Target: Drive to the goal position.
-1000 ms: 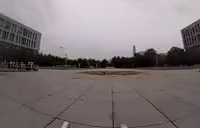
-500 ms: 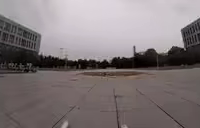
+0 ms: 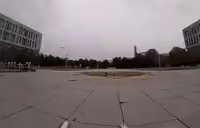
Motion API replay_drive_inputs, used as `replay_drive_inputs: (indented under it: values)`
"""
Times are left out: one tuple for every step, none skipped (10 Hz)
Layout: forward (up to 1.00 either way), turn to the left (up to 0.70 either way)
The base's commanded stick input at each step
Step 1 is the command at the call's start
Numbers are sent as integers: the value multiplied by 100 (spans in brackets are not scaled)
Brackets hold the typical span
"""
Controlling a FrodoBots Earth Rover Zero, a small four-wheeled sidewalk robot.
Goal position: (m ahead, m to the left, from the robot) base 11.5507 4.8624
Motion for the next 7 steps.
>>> replay_drive_inputs:
  values:
    - [70,0]
    - [70,0]
    - [70,0]
    - [70,0]
    - [70,0]
    - [70,0]
    - [70,0]
